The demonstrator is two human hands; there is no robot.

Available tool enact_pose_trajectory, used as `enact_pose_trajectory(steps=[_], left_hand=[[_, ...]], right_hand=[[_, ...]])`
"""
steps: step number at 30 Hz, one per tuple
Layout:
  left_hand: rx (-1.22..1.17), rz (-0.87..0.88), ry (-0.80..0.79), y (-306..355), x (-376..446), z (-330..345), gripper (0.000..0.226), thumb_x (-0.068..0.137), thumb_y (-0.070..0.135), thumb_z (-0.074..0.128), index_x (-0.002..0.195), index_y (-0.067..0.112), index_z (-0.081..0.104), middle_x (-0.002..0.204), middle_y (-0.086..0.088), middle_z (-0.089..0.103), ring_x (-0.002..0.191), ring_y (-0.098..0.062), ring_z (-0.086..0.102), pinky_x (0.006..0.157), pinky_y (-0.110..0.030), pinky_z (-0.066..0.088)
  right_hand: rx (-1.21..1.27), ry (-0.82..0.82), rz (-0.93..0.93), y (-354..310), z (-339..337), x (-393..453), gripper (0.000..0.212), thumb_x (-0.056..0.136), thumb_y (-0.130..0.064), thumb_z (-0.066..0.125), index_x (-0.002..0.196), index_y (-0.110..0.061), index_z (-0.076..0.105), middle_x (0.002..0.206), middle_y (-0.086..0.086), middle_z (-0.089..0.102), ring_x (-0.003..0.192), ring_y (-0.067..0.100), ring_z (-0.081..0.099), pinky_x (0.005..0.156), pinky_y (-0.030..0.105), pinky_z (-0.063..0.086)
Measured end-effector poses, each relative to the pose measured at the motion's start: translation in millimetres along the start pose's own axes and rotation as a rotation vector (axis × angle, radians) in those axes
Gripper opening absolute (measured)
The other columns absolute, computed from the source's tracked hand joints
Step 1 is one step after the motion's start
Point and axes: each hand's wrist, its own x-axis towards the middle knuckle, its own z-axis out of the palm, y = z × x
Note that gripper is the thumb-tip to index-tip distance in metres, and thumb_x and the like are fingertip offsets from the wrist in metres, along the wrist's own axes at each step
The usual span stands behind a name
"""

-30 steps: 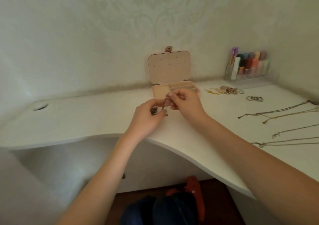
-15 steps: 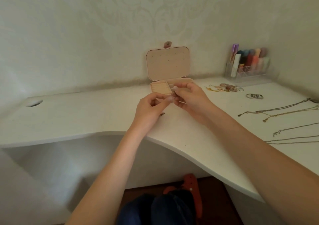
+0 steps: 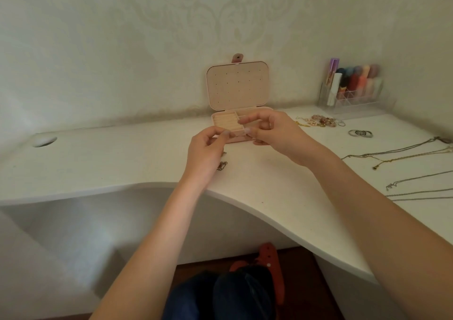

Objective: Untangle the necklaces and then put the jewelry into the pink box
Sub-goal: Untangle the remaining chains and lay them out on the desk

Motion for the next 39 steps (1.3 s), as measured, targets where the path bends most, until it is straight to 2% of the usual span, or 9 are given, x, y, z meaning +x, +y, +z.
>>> enact_pose_trajectory(steps=[2, 4, 8, 14, 18, 23, 28, 35, 39], left_hand=[[0.013, -0.004, 0.021, -3, 1, -1, 0.017, 0.096, 0.016, 0.05, 0.089, 0.008, 0.063, 0.036, 0.017, 0.042, 0.033, -0.001, 0.035, 0.037, -0.013, 0.025], [0.016, -0.007, 0.037, -5, 3, -1, 0.018, 0.097, 0.019, 0.048, 0.084, 0.014, 0.059, 0.038, 0.014, 0.04, 0.033, -0.002, 0.034, 0.037, -0.015, 0.024], [0.006, -0.03, 0.056, -6, 4, 0, 0.023, 0.1, 0.02, 0.042, 0.08, 0.017, 0.054, 0.045, 0.012, 0.039, 0.034, -0.001, 0.034, 0.037, -0.016, 0.025], [-0.052, -0.02, 0.003, -4, 3, 1, 0.025, 0.102, 0.019, 0.038, 0.079, 0.015, 0.049, 0.038, 0.013, 0.038, 0.034, -0.001, 0.029, 0.036, -0.015, 0.023], [-0.018, 0.017, -0.012, -6, 3, 1, 0.026, 0.102, 0.02, 0.039, 0.078, 0.017, 0.049, 0.038, 0.014, 0.037, 0.035, -0.001, 0.029, 0.038, -0.016, 0.023], [0.036, 0.056, -0.034, -9, 4, 1, 0.022, 0.1, 0.019, 0.044, 0.081, 0.014, 0.054, 0.04, 0.014, 0.041, 0.038, -0.002, 0.031, 0.04, -0.019, 0.024], [0.006, 0.049, -0.069, -7, 3, 1, 0.023, 0.1, 0.019, 0.044, 0.082, 0.011, 0.056, 0.046, 0.012, 0.04, 0.04, -0.005, 0.03, 0.038, -0.017, 0.024], [-0.027, 0.026, -0.092, -3, 2, 1, 0.028, 0.099, 0.02, 0.047, 0.071, 0.014, 0.052, 0.052, 0.007, 0.049, 0.042, -0.007, 0.035, 0.039, -0.016, 0.027], [0.024, 0.027, -0.115, -1, 0, 1, 0.025, 0.097, 0.027, 0.051, 0.075, 0.017, 0.058, 0.058, 0.01, 0.056, 0.049, -0.006, 0.041, 0.044, -0.018, 0.033]], right_hand=[[0.046, -0.04, 0.031, 1, -1, 0, 0.026, 0.091, -0.009, 0.062, 0.116, -0.012, 0.061, 0.083, 0.009, 0.068, 0.074, 0.001, 0.06, 0.073, 0.018, 0.052], [0.118, -0.094, 0.086, 2, -1, -1, 0.029, 0.091, -0.011, 0.062, 0.119, -0.015, 0.058, 0.096, 0.007, 0.069, 0.083, 0.004, 0.061, 0.075, 0.02, 0.053], [0.113, -0.14, 0.129, 3, 5, -2, 0.029, 0.09, -0.012, 0.062, 0.119, -0.012, 0.061, 0.088, -0.005, 0.067, 0.079, -0.003, 0.059, 0.077, 0.019, 0.052], [-0.042, -0.043, 0.099, 2, 9, -2, 0.011, 0.087, -0.012, 0.066, 0.091, -0.019, 0.073, 0.105, 0.018, 0.07, 0.084, 0.012, 0.056, 0.091, 0.038, 0.05], [0.131, -0.043, 0.172, -3, 10, -2, 0.012, 0.09, -0.007, 0.059, 0.085, -0.015, 0.067, 0.085, 0.005, 0.064, 0.068, 0.006, 0.054, 0.079, 0.022, 0.054], [0.614, -0.116, 0.417, -11, 14, -3, 0.02, 0.095, -0.011, 0.045, 0.079, -0.012, 0.058, 0.062, -0.002, 0.064, 0.063, 0.01, 0.052, 0.064, 0.022, 0.05], [0.793, -0.212, 0.456, -10, 15, -4, 0.024, 0.095, -0.02, 0.044, 0.071, -0.016, 0.049, 0.071, -0.001, 0.054, 0.06, 0.01, 0.047, 0.052, 0.019, 0.035], [1.036, 0.022, 0.346, -8, 13, 1, 0.023, 0.095, -0.012, 0.05, 0.074, -0.01, 0.057, 0.073, 0.0, 0.055, 0.054, 0.006, 0.044, 0.039, 0.014, 0.025], [1.083, 0.022, 0.327, -7, 5, 2, 0.018, 0.096, -0.017, 0.048, 0.079, -0.013, 0.054, 0.074, -0.003, 0.056, 0.049, 0.006, 0.045, 0.037, 0.014, 0.021]])
